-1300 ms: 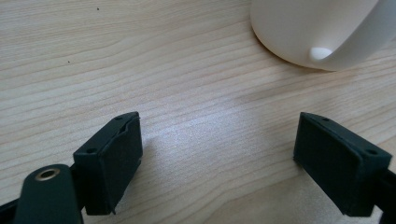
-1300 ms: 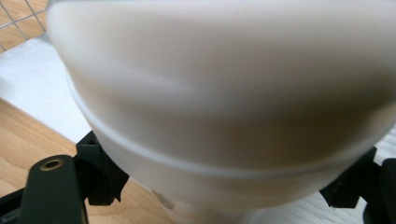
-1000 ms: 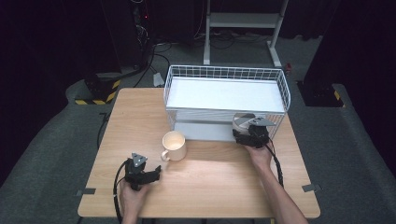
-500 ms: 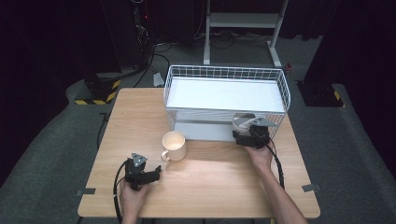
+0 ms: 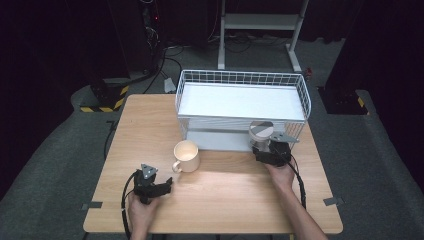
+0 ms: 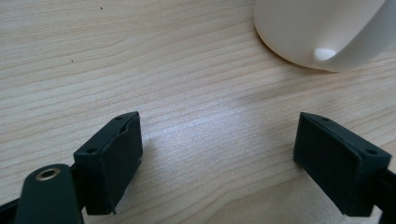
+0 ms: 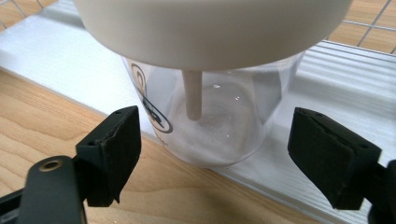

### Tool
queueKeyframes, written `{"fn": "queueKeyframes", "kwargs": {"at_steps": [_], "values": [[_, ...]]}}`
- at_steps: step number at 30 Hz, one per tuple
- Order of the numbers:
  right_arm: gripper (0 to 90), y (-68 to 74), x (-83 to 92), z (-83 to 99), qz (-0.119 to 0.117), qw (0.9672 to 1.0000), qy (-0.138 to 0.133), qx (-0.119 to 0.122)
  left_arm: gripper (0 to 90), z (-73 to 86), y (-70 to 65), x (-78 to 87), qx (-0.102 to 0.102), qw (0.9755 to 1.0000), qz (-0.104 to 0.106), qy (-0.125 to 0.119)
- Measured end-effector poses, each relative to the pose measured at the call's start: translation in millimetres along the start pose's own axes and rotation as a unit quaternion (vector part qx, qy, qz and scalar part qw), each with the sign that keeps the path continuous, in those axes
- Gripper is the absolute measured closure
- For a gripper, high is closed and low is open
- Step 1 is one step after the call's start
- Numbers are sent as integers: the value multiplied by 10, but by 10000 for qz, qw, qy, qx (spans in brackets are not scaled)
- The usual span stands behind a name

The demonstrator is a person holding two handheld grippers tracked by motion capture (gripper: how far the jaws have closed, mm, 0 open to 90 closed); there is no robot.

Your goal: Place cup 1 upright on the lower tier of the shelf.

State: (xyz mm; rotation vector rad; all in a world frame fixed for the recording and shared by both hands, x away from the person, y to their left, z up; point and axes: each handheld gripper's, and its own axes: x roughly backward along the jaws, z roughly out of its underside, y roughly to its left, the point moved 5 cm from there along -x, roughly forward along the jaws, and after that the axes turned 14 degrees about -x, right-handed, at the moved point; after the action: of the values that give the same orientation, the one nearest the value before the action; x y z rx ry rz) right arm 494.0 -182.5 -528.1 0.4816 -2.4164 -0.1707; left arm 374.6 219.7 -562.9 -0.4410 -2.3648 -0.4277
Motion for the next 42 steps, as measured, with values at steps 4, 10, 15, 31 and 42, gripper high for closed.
{"fn": "queueKeyframes", "kwargs": {"at_steps": [4,10,15,31,42], "values": [[221,31,-34,-9,67,9999,-109,58,158,0,0,0,4,10000,0,-2],[223,29,-64,-6,144,9998,-102,0,158,0,0,0,-3,10000,2,3],[337,-19,-70,-44,254,9994,-208,-147,158,2,2,2,-21,10000,10,15],[335,-42,-227,-169,382,9991,-97,-181,158,2,2,2,-18,10000,11,12],[354,-47,-346,-176,506,9967,-45,-631,158,0,0,0,2,10000,2,-2]]}}
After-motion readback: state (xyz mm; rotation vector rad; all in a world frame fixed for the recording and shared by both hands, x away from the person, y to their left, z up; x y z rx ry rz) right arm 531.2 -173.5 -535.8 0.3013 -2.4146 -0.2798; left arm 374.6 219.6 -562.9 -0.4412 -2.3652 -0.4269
